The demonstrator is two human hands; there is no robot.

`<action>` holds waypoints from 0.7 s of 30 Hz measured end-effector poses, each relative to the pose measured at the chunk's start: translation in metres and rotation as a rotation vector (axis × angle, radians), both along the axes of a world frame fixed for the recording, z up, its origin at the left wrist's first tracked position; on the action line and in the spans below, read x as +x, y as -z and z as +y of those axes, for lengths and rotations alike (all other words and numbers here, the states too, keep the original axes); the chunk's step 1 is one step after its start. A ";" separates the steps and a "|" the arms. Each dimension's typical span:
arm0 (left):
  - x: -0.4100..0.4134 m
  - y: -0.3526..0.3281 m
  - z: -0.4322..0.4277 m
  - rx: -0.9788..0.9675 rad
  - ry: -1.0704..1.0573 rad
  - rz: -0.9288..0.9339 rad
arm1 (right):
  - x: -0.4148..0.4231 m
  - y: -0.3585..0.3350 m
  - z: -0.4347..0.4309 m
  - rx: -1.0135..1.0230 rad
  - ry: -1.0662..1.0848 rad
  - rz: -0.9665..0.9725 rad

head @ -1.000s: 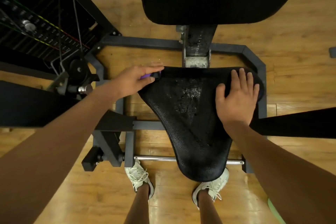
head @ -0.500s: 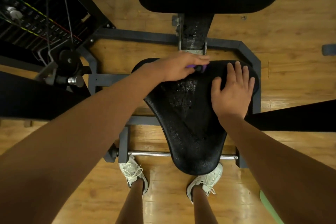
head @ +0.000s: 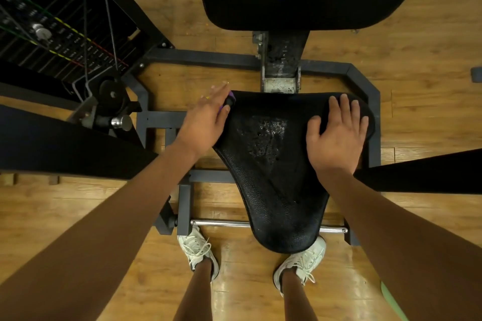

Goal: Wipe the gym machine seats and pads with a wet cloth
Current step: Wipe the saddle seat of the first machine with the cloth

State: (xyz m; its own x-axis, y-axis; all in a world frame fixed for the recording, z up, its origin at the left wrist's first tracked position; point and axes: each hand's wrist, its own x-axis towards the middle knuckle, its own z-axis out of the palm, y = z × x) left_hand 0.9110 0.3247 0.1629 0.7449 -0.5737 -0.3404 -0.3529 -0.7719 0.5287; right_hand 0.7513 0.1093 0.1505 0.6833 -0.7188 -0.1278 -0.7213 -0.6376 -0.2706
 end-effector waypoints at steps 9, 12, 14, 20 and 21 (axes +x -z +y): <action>-0.160 -0.033 -0.009 -0.057 -0.322 0.033 | 0.000 -0.001 0.001 0.010 -0.004 0.001; -0.214 -0.038 -0.011 -0.031 -0.118 -0.029 | 0.001 -0.001 0.001 0.013 0.003 -0.010; -0.229 -0.038 -0.012 -0.034 0.065 -0.104 | 0.000 -0.002 0.001 0.011 0.002 -0.004; -0.164 -0.028 0.009 0.060 0.092 -0.174 | 0.001 -0.002 0.002 0.010 0.001 0.001; -0.143 -0.025 0.014 0.043 -0.017 -0.144 | 0.001 -0.002 0.002 0.008 -0.002 0.001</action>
